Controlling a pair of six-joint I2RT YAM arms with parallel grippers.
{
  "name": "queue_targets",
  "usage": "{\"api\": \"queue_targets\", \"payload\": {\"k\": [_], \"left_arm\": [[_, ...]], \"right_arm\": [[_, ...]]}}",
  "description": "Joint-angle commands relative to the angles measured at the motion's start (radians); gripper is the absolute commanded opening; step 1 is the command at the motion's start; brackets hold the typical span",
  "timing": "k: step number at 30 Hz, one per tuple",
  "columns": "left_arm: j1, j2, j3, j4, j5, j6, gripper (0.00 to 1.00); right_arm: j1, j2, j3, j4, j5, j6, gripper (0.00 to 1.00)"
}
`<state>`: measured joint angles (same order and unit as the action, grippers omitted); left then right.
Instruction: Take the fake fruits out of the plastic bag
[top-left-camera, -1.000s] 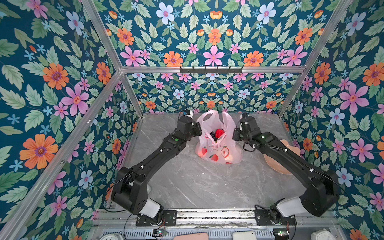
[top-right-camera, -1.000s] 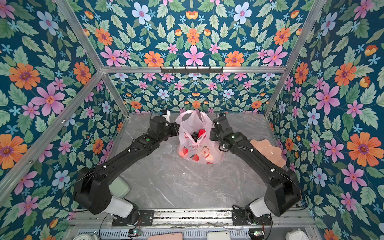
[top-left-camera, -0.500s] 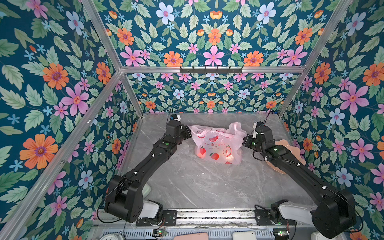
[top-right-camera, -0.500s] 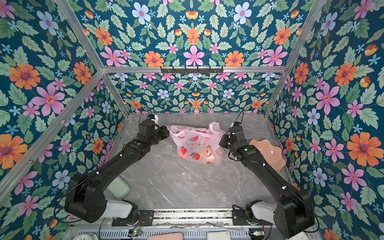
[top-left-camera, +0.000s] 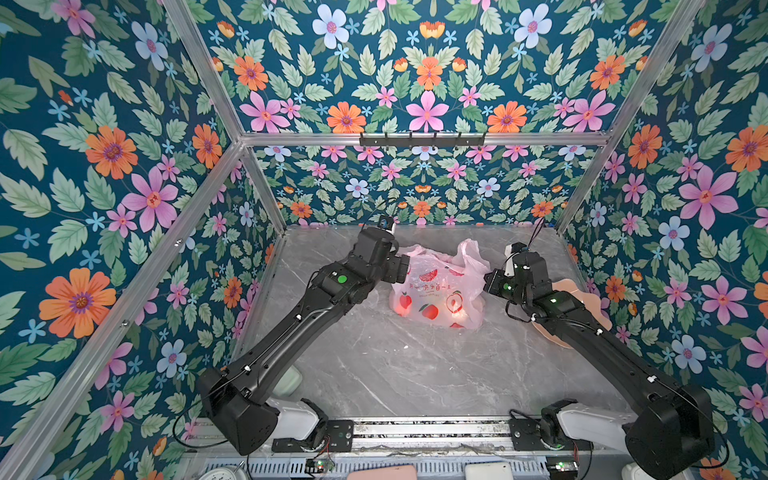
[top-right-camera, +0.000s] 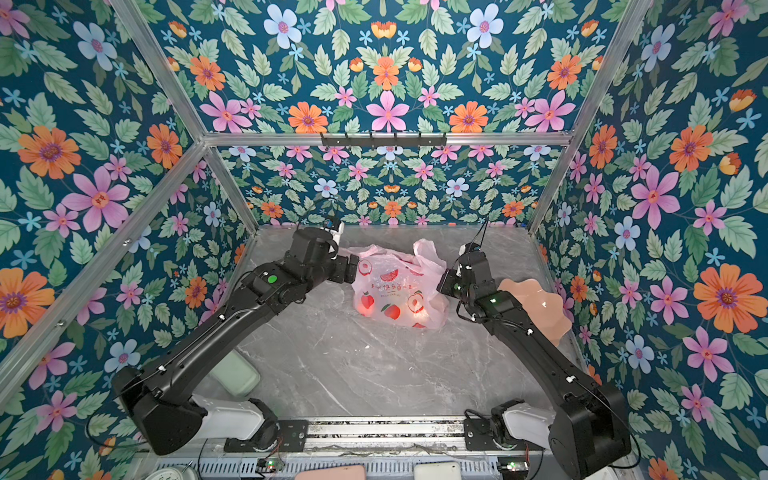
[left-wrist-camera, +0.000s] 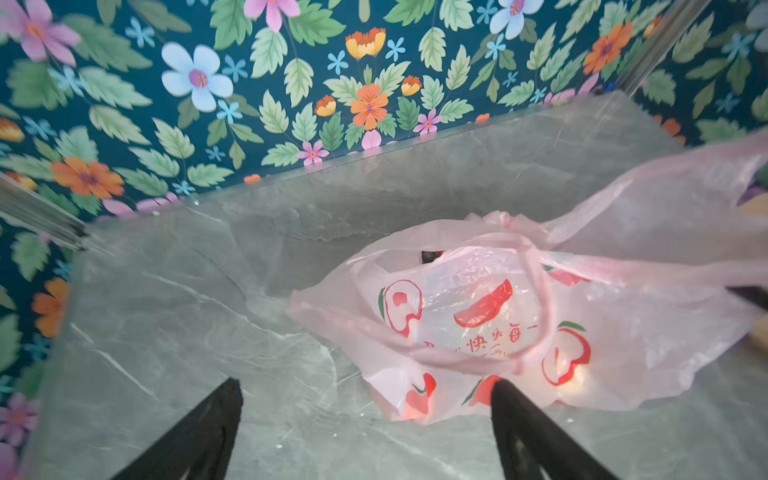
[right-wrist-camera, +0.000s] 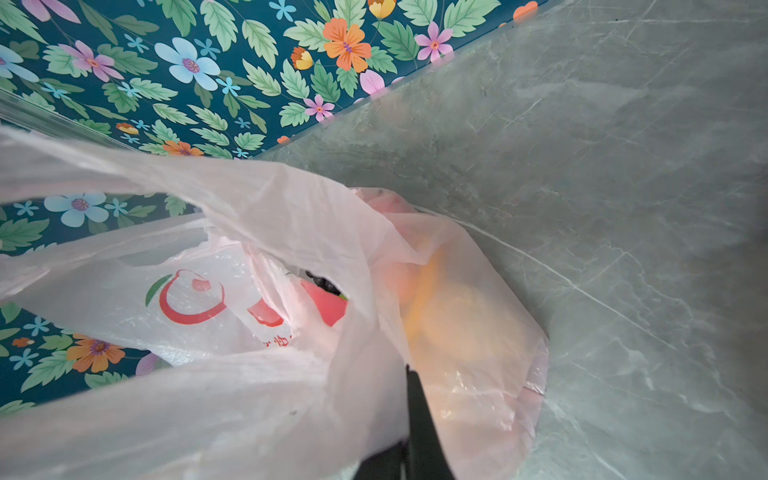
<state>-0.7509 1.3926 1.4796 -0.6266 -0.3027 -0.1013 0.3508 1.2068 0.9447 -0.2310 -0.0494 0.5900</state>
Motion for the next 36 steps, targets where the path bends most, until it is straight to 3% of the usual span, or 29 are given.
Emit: {"api": "queue_targets", "payload": {"k": [1, 4, 9, 15, 23, 26, 29, 36], "left_arm": [[-0.103, 0.049, 0.059, -0.118, -0.221, 0.263, 1.00], [-0.152, 0.095, 0.082, -0.094, -0.274, 0.466, 1.00], [-0.141, 0.245, 0.261, -0.098, -0.245, 0.564, 1.00], [-0.108, 0.457, 0.463, -0.182, -0.192, 0.558, 1.00], [-0.039, 0.652, 0.685, -0.280, -0.222, 0.435, 0.95], [0.002, 0.683, 0.714, -0.296, -0.147, 0.385, 0.84], [0.053, 0.696, 0.726, -0.334, -0.065, 0.314, 0.59], [0.185, 0.620, 0.623, -0.340, 0.296, 0.166, 0.18]], "right_arm": [[0.000, -0.010, -0.002, 0.033, -0.007, -0.013, 0.00], [-0.001, -0.020, -0.013, 0.037, -0.009, -0.013, 0.00], [0.000, -0.037, -0.038, 0.047, -0.009, -0.012, 0.00], [0.000, -0.058, -0.062, 0.049, -0.005, -0.013, 0.00], [0.001, -0.065, -0.069, 0.039, 0.006, -0.028, 0.00], [0.000, -0.062, -0.070, 0.034, 0.023, -0.030, 0.00], [-0.001, -0.066, -0.071, 0.014, 0.072, -0.030, 0.00], [-0.035, -0.032, -0.068, 0.043, 0.030, -0.019, 0.00]]}}
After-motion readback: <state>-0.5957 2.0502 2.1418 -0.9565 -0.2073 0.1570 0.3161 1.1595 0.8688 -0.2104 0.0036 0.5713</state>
